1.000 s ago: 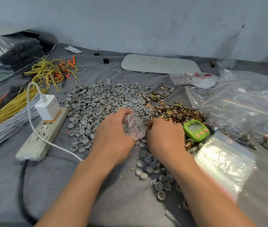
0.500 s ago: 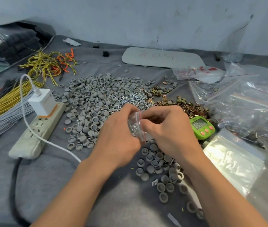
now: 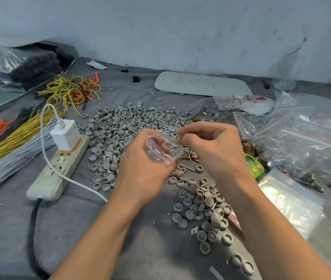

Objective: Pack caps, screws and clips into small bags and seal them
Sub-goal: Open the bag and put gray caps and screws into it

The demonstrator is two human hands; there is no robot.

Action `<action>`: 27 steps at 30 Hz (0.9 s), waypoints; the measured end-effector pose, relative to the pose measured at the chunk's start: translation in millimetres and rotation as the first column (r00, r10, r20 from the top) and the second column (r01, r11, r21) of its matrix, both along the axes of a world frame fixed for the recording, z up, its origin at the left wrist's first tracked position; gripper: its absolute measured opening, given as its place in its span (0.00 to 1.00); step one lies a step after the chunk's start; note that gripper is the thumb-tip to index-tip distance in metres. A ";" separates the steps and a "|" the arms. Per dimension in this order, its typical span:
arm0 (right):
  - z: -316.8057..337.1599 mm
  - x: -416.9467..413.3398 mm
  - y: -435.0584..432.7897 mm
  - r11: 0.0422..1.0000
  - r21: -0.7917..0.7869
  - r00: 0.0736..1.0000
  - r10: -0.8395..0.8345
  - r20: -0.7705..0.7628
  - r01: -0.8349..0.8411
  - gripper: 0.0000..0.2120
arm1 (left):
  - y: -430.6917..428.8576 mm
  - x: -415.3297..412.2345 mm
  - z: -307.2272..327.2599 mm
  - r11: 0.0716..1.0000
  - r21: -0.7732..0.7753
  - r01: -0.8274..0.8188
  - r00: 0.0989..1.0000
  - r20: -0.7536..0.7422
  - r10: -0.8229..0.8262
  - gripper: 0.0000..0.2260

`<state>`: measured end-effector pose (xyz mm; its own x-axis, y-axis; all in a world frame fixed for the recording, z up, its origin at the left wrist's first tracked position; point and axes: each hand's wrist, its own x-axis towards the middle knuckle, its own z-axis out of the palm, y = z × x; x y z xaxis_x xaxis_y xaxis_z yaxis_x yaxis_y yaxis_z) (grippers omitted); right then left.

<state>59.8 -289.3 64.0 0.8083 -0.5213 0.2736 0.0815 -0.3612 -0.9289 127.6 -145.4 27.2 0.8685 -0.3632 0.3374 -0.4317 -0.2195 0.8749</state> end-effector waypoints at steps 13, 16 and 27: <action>-28.4 12.3 3.1 0.750 -0.636 0.691 -0.365 -0.624 -0.178 0.12 | -4.3 5.7 11.0 0.928 -0.248 -0.278 0.959 -0.020 0.282 0.19; -28.9 7.9 3.3 0.676 -0.710 0.704 -0.406 -0.582 -0.197 0.11 | -8.5 -2.3 14.2 0.949 -0.130 -0.287 0.952 0.070 0.297 0.21; 0.8 -0.6 -3.8 0.988 -0.117 0.994 -0.104 0.022 0.106 0.10 | -31.3 -13.4 7.1 0.928 0.290 -0.236 0.966 0.171 0.192 0.23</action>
